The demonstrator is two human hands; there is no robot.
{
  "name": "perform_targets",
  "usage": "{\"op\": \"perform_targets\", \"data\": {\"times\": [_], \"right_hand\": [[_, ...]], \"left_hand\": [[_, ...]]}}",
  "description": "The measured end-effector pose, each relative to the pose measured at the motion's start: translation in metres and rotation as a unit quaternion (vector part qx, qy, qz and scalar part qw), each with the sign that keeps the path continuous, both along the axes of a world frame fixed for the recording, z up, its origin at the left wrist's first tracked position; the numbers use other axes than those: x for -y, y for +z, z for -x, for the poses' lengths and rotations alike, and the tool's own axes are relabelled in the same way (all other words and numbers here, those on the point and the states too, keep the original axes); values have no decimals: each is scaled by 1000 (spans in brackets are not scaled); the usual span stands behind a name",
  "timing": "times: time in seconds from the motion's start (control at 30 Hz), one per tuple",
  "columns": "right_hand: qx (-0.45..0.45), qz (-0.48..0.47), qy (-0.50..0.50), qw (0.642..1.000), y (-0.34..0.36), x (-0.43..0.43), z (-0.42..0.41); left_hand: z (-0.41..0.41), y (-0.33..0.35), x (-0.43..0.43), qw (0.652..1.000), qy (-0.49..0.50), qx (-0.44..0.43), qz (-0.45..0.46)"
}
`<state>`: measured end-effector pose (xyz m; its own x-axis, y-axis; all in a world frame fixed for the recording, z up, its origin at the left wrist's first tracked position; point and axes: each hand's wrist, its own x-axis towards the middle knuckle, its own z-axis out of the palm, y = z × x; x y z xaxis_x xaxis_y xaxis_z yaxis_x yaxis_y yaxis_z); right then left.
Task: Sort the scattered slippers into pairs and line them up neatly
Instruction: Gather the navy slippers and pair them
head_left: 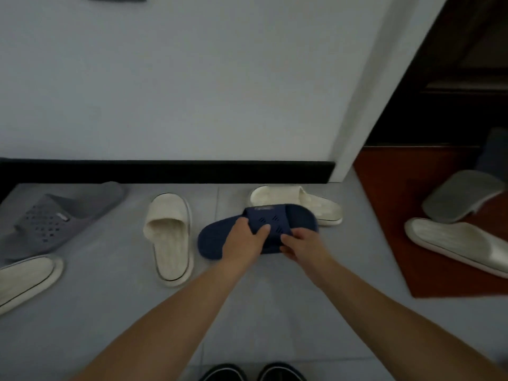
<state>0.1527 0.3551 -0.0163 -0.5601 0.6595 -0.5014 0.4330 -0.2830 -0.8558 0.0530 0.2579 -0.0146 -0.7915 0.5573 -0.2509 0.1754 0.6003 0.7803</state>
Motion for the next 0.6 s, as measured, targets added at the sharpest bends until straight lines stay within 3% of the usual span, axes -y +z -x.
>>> {"op": "perform_targets", "data": {"times": [0.13,0.27,0.6], "right_hand": [[12,40,-8,999,22,-10,-45],[94,-41,-30,994,34,-56,-107],[84,-50,-247,964,19,-169,-247]], "left_hand": [[-28,3,-29,1000,4,7,-6],[-77,7,-63,996,-83,-9,-14],[-199,-9,-147,982,-190,3,-23]]}}
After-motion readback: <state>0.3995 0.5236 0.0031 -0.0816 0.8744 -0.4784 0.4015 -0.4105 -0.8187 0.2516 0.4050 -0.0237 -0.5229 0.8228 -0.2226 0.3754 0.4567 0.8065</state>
